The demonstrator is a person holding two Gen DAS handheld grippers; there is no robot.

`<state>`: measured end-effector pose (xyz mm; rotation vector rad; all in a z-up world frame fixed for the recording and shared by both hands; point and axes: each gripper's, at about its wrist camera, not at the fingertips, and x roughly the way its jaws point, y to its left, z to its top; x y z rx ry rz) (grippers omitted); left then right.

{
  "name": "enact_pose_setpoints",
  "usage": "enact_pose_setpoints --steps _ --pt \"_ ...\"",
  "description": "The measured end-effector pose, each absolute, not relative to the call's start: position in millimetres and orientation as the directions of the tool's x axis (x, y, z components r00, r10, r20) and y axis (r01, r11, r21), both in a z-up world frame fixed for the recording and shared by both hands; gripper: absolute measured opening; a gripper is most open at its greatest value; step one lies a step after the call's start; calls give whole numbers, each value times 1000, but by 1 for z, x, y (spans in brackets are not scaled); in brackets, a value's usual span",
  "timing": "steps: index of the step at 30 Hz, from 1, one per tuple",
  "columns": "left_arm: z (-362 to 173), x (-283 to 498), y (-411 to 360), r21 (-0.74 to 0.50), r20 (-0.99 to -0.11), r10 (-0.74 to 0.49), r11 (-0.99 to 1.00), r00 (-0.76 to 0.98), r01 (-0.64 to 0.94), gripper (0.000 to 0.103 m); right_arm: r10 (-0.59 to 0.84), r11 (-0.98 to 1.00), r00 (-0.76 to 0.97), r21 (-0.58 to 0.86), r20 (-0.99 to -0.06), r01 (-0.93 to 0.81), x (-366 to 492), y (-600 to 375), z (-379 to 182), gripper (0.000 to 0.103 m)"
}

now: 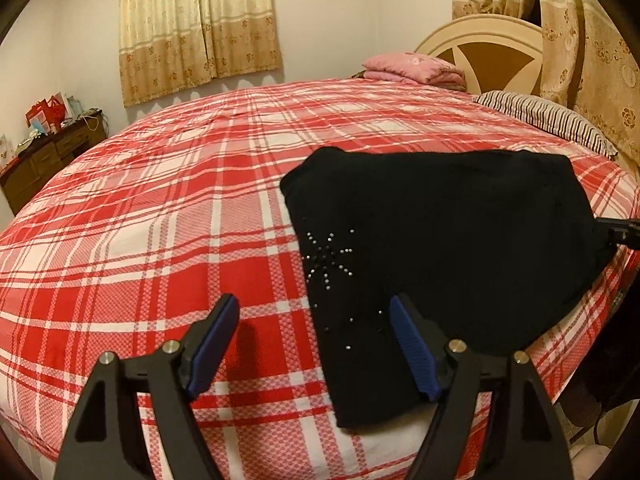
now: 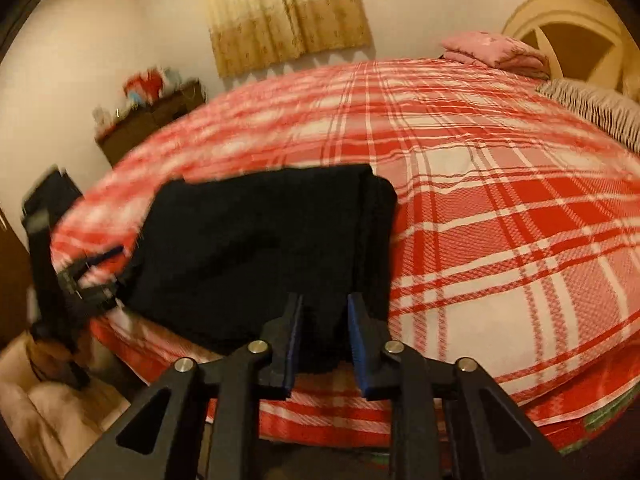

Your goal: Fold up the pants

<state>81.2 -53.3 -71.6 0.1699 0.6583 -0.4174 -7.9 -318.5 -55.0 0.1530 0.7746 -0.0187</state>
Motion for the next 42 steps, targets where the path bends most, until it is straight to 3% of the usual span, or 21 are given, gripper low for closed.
enact_pose_setpoints --steps 9,12,15,19,30,35,36,38,39,42 --pt "-73 82 -54 31 -630 -310 906 712 421 83 37 986 705 142 -708 91 -19 -325 -57 22" --pt "-73 81 -54 40 -627 -303 907 718 419 83 -78 989 719 35 -690 141 -21 -319 -41 25" --pt "-73 82 -54 38 -629 -300 910 717 414 85 -203 978 775 -84 -599 191 -25 -307 -18 25" --pt "-73 82 -53 43 -630 -286 916 722 400 89 -92 995 803 -33 -588 90 -11 -287 -12 25" --pt "-75 83 -53 41 -638 -277 919 719 391 93 -8 990 758 99 -652 96 22 -295 -50 26" --pt "-71 83 -47 5 -632 -307 917 712 400 93 -6 993 778 88 -629 79 9 -293 -44 26" --pt "-68 84 -43 -23 -629 -326 915 706 402 93 0 989 795 115 -607 88 5 -296 -41 27" --pt "-61 87 -31 -110 -609 -379 910 696 399 93 -4 977 830 173 -558 121 -5 -309 -35 47" --pt "-58 88 -27 -137 -597 -395 908 698 396 93 -17 972 839 189 -543 142 -7 -315 -35 65" --pt "-50 95 -23 -201 -571 -436 895 695 397 93 -14 947 843 264 -537 184 -7 -335 -40 69"
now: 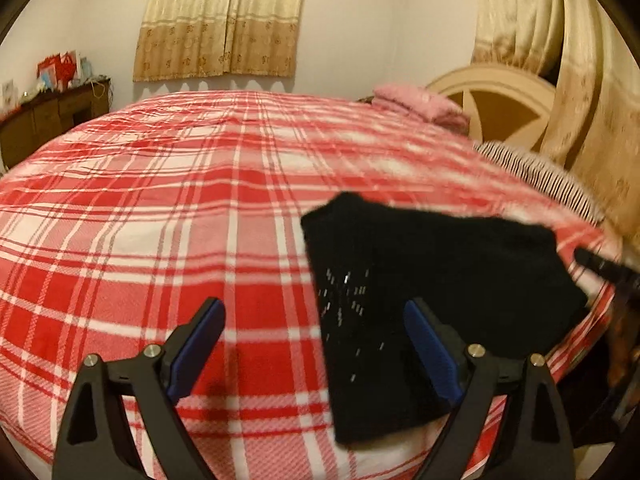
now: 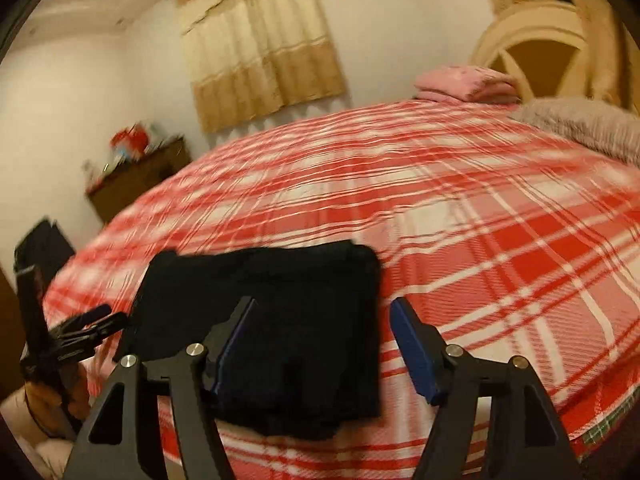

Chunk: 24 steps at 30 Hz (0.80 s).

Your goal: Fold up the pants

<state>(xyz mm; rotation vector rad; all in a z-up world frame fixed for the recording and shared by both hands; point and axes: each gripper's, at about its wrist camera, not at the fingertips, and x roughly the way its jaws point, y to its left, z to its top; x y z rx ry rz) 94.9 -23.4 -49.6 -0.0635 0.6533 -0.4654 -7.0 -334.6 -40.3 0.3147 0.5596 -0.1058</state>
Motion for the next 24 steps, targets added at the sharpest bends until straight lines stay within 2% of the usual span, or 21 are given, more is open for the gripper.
enact_pose_setpoints --steps 4,7,11,12,15,16,18,19,21,24 --pt "-57 111 -36 -250 -614 -453 888 646 385 93 49 925 819 336 -571 179 0 -341 -59 69" --pt "-68 118 -49 -272 -659 -455 887 598 374 94 -12 950 803 243 -595 194 3 -326 -65 69" --pt "-70 107 -57 -246 -661 -452 885 599 395 95 -15 960 783 210 -622 185 7 -310 -72 69" --pt "-70 106 -56 -252 -662 -455 884 596 395 95 -35 964 779 184 -627 191 7 -306 -73 68" --pt "-70 101 -59 -261 -666 -468 876 581 407 93 -49 976 764 133 -643 175 10 -296 -73 54" --pt "-70 98 -61 -258 -667 -472 872 577 415 89 -43 976 760 135 -648 170 10 -296 -73 50" --pt "-68 94 -65 -267 -660 -491 861 568 434 70 -20 973 757 162 -653 165 11 -301 -74 43" --pt "-67 93 -66 -260 -658 -490 860 572 438 66 -17 972 758 167 -652 166 11 -301 -74 41" --pt "-63 90 -68 -265 -643 -513 846 569 463 42 -25 974 759 154 -650 164 10 -299 -73 39" --pt "-59 92 -65 -283 -635 -517 847 574 450 27 -82 985 762 66 -642 162 10 -288 -68 35"
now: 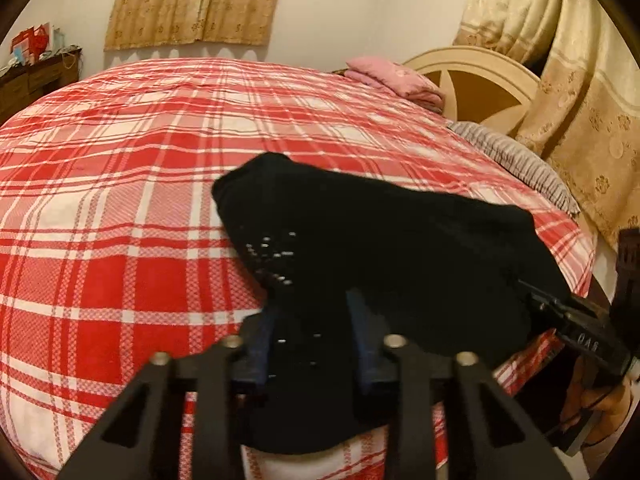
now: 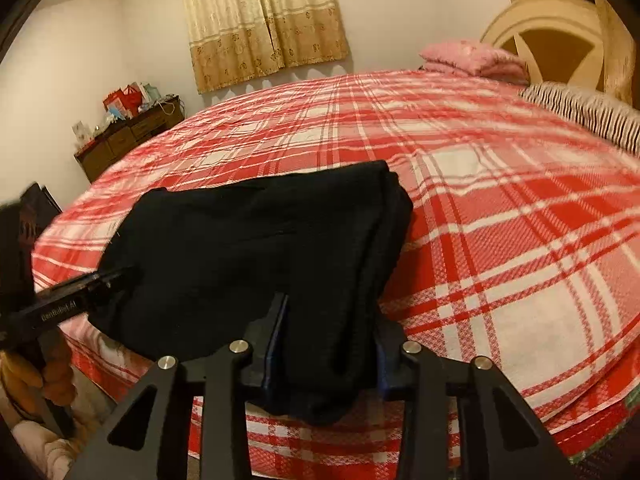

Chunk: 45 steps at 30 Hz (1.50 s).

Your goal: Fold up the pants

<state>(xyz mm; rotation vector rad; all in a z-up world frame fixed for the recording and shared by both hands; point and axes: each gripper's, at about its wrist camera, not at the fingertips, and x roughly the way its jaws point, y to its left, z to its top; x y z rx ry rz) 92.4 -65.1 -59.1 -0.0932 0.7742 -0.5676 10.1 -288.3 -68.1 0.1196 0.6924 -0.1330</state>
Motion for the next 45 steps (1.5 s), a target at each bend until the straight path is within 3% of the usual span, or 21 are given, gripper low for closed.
enact_pose_setpoints --steps 4,9,13,14,16,18,19,26,28,32,34,36,39,45 --pt "-51 93 -57 -284 -620 -489 869 613 406 15 -176 984 778 -96 -603 148 8 -264 -56 31" --pt "-39 91 -52 -245 -586 -460 886 667 394 14 -234 967 795 -215 -559 134 5 -248 -50 30" --pt "-50 94 -63 -205 -633 -445 886 634 416 14 -241 967 780 -209 -578 144 6 -251 -55 30" --pt "-52 95 -63 -215 -636 -451 883 626 418 16 -238 969 778 -198 -582 148 6 -254 -55 30" --pt "-54 101 -58 -254 -644 -464 879 608 402 31 -233 971 775 -181 -588 155 6 -258 -56 30" --pt "-55 107 -47 -314 -644 -485 873 592 373 74 -241 969 773 -184 -587 163 5 -260 -57 30" --pt "-56 109 -43 -342 -637 -491 871 594 353 80 -259 965 769 -196 -585 176 4 -262 -58 30" --pt "-65 113 -50 -373 -648 -523 852 554 367 84 -267 964 751 -164 -604 210 0 -274 -64 30" --pt "-65 112 -54 -399 -636 -558 829 533 391 81 -272 962 751 -176 -601 208 0 -273 -64 30" --pt "-69 115 -56 -475 -620 -612 791 491 386 66 -257 966 751 -144 -608 214 2 -278 -67 30" --pt "-71 117 -53 -529 -606 -646 763 463 372 53 -242 969 752 -113 -613 219 1 -282 -66 30" --pt "-75 120 -49 -593 -596 -685 728 419 345 27 -233 971 754 -99 -614 220 1 -283 -66 30" --pt "-76 121 -45 -638 -582 -707 703 401 314 20 -232 971 755 -98 -614 219 2 -282 -65 30" --pt "-39 101 -52 -435 -593 -576 817 563 378 14 -267 961 802 -215 -535 176 1 -251 -39 29"
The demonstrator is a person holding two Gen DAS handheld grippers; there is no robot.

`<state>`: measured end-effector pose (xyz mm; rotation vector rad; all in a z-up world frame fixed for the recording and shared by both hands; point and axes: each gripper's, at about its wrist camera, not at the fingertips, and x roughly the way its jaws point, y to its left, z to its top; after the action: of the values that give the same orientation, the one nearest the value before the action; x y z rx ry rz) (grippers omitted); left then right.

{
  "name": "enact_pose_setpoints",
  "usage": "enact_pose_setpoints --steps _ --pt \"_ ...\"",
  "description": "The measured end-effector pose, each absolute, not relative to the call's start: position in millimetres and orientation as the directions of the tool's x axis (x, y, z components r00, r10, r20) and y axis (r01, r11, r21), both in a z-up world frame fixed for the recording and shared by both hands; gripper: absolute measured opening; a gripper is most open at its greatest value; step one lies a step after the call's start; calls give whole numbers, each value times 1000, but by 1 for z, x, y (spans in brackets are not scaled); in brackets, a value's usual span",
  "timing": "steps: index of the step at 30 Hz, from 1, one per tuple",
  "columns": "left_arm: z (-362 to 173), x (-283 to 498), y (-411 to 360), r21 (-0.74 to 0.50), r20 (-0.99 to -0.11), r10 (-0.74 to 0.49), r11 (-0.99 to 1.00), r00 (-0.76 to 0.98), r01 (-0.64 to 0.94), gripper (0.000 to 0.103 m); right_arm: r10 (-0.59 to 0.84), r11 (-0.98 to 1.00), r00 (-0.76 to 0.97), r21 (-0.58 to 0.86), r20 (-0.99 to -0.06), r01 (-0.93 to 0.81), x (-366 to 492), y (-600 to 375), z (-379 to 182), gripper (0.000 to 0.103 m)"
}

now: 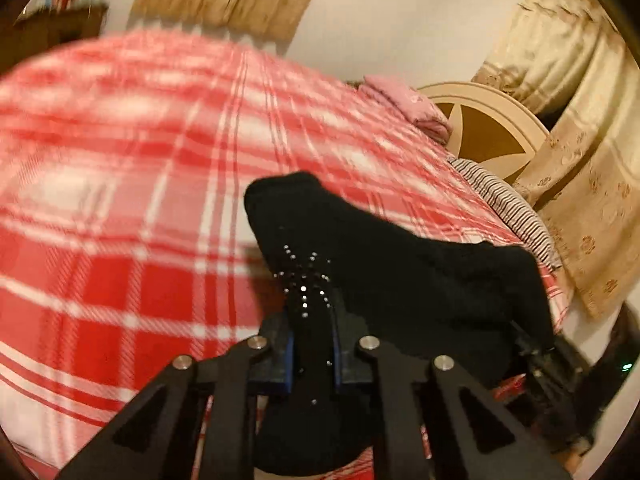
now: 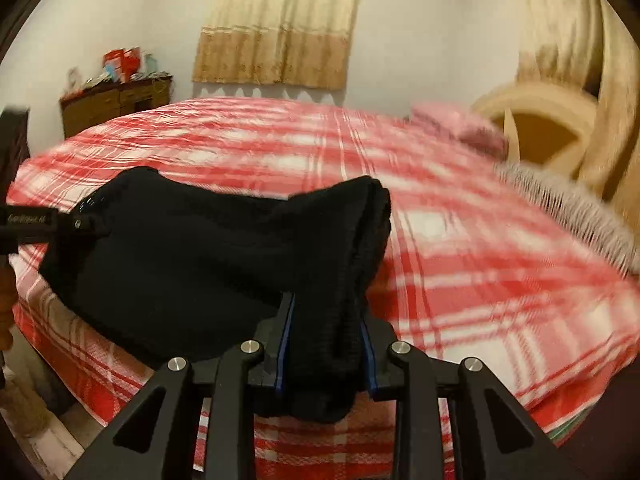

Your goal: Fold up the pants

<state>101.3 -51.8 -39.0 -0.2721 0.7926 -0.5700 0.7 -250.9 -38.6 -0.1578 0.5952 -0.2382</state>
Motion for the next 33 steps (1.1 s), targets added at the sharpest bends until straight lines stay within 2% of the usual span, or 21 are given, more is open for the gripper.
enact_pose_setpoints --steps 3,10,14,20,25,29,31,33 --pt "-26 102 -42 -383 -576 -535 845 618 374 14 -225 970 831 -194 -508 144 5 -239 -21 28" --pt "-2 123 13 -362 -520 -455 884 723 296 14 -132 971 897 -235 -423 32 48 -190 14 28" --pt "24 144 70 -302 -477 -330 932 815 201 14 -18 966 921 -243 -389 -84 98 -144 30 28" --pt "44 197 143 -175 -471 -142 982 871 66 14 101 944 916 -254 -389 -212 204 -66 25 28" --pt "23 260 178 -17 -503 6 1000 864 -17 14 109 938 875 -243 -472 -248 282 -21 -15 28" --pt "-30 305 190 53 -636 74 997 768 -52 18 65 928 792 -256 -608 -272 323 -6 -64 28" --pt "-53 314 197 74 -692 104 995 715 -72 34 52 931 764 -245 -644 -269 327 -8 -76 29" --pt "-49 310 215 2 -684 89 993 724 -120 62 79 933 755 -218 -651 -285 322 -16 -71 30"
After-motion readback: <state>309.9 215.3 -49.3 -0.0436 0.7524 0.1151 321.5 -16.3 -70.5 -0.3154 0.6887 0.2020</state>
